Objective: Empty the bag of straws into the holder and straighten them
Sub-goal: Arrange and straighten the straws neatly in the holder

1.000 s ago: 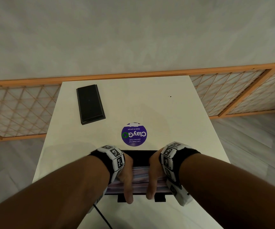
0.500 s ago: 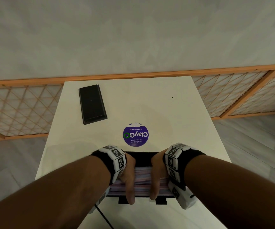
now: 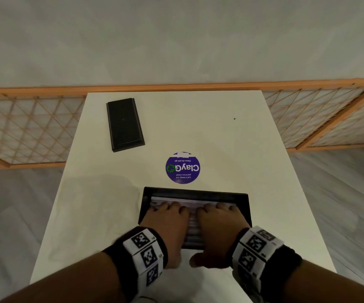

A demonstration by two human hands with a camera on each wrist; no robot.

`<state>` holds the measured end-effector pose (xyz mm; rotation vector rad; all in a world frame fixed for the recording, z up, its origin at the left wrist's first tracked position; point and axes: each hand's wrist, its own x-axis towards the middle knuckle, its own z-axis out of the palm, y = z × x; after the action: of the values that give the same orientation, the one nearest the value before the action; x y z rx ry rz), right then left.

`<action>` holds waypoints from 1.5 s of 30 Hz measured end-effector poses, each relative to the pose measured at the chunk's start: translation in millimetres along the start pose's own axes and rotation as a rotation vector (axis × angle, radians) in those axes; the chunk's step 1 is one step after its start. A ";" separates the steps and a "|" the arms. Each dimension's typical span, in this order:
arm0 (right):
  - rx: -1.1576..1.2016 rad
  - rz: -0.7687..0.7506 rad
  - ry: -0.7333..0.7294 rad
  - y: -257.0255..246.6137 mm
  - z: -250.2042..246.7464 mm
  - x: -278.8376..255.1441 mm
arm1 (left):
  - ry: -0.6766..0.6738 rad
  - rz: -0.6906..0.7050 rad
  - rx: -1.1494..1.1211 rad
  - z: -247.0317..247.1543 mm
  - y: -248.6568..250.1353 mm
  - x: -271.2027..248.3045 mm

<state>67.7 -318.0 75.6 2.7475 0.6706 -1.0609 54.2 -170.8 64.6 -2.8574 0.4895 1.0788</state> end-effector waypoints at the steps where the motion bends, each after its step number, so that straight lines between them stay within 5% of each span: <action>1: 0.015 0.019 0.019 -1.3 0.7 1.0 | 0.022 -0.014 -0.017 2.3 0.4 0.4; 6: 0.102 0.068 0.098 -4.6 11.9 4.0 | 0.154 0.009 -0.037 12.5 0.9 2.9; 19: 0.162 0.069 0.058 0.6 16.1 6.0 | 0.067 0.069 -0.079 6.3 -5.1 8.7; 45: 0.108 0.029 -0.003 -2.3 11.3 0.8 | 0.075 -0.070 -0.073 19.1 14.1 -6.5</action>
<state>60.3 -318.7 66.7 2.8368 0.5884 -1.1265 33.1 -179.4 55.4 -2.9632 0.3574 1.0017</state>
